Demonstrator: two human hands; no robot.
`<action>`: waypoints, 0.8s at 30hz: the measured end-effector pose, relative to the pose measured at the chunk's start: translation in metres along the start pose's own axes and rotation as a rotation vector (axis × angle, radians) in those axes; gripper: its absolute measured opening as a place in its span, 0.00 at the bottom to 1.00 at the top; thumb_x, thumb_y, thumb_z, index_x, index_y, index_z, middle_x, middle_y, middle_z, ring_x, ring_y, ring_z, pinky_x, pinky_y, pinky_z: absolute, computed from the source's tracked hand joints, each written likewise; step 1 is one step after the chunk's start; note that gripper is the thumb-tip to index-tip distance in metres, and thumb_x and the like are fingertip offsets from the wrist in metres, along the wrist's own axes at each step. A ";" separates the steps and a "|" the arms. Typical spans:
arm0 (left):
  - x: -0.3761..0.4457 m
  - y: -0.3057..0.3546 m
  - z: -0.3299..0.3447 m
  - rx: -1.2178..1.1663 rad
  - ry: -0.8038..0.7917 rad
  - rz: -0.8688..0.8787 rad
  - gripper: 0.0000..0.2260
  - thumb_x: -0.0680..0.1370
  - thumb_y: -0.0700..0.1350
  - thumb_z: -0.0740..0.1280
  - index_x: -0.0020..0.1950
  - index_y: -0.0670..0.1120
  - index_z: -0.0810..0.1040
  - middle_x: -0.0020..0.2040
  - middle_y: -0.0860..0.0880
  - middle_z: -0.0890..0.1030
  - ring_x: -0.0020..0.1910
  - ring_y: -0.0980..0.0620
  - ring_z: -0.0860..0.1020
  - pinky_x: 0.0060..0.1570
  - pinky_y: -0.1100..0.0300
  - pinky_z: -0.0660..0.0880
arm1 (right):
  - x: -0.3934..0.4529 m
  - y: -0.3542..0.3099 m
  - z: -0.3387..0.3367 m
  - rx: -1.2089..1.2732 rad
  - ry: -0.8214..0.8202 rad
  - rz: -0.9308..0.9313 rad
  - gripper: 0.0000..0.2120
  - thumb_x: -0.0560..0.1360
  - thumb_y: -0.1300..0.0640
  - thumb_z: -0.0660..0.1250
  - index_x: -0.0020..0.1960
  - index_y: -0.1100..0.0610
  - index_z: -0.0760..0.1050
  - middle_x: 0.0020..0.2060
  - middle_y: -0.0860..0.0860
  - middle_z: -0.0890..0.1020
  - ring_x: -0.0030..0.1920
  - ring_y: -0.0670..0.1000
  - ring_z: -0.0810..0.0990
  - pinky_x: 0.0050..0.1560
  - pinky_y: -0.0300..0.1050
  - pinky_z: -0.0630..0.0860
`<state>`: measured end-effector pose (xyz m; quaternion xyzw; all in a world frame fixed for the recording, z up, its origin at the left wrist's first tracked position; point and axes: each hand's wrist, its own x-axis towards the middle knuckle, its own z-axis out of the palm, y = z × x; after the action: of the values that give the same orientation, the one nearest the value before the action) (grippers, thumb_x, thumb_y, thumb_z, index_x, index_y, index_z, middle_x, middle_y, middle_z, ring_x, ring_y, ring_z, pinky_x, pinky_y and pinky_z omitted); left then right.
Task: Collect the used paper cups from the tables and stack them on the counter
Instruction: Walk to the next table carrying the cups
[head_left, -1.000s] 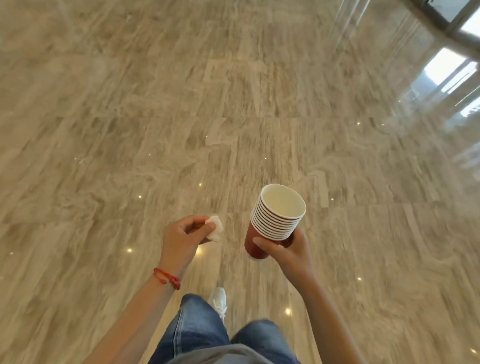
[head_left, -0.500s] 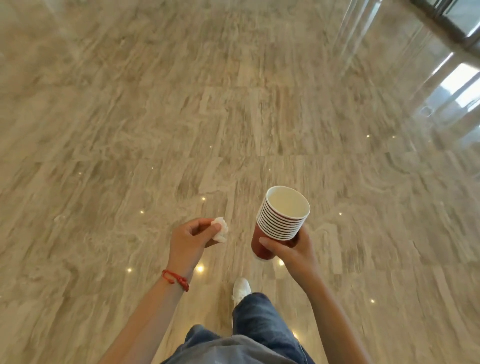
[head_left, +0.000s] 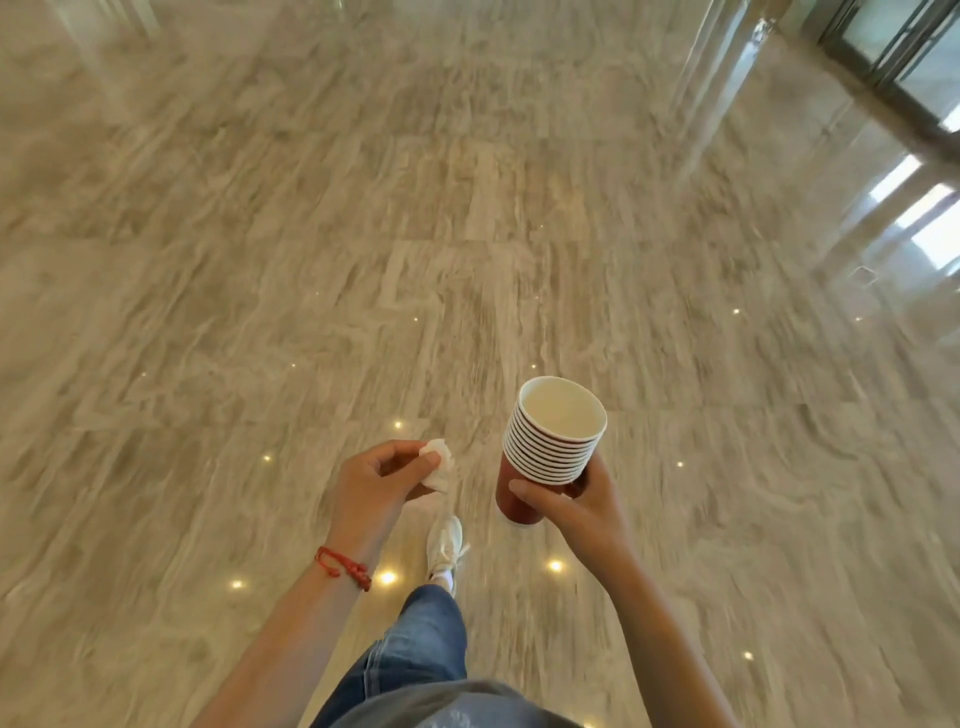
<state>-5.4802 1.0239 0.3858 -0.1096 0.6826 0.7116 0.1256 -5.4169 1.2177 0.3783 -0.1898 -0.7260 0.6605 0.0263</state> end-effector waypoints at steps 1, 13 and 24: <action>0.029 0.011 0.006 -0.008 -0.003 0.003 0.07 0.71 0.35 0.71 0.38 0.47 0.83 0.34 0.51 0.85 0.34 0.56 0.83 0.32 0.66 0.78 | 0.030 -0.008 0.003 0.001 -0.004 -0.004 0.29 0.63 0.62 0.78 0.61 0.55 0.72 0.50 0.48 0.83 0.50 0.43 0.81 0.47 0.36 0.78; 0.329 0.146 0.106 0.024 -0.064 0.049 0.07 0.70 0.35 0.72 0.39 0.47 0.82 0.33 0.52 0.84 0.35 0.56 0.83 0.32 0.66 0.78 | 0.335 -0.092 -0.012 -0.003 0.076 0.033 0.25 0.64 0.61 0.78 0.58 0.53 0.74 0.47 0.47 0.83 0.48 0.43 0.82 0.44 0.36 0.78; 0.587 0.228 0.252 0.001 -0.082 0.023 0.07 0.71 0.33 0.70 0.39 0.45 0.82 0.32 0.52 0.84 0.34 0.57 0.82 0.32 0.67 0.78 | 0.642 -0.146 -0.067 0.019 0.069 0.025 0.23 0.64 0.62 0.78 0.56 0.53 0.75 0.45 0.46 0.84 0.48 0.43 0.82 0.43 0.34 0.78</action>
<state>-6.1053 1.2846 0.4199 -0.0724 0.6784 0.7165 0.1454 -6.0273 1.4723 0.3921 -0.2215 -0.7157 0.6608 0.0449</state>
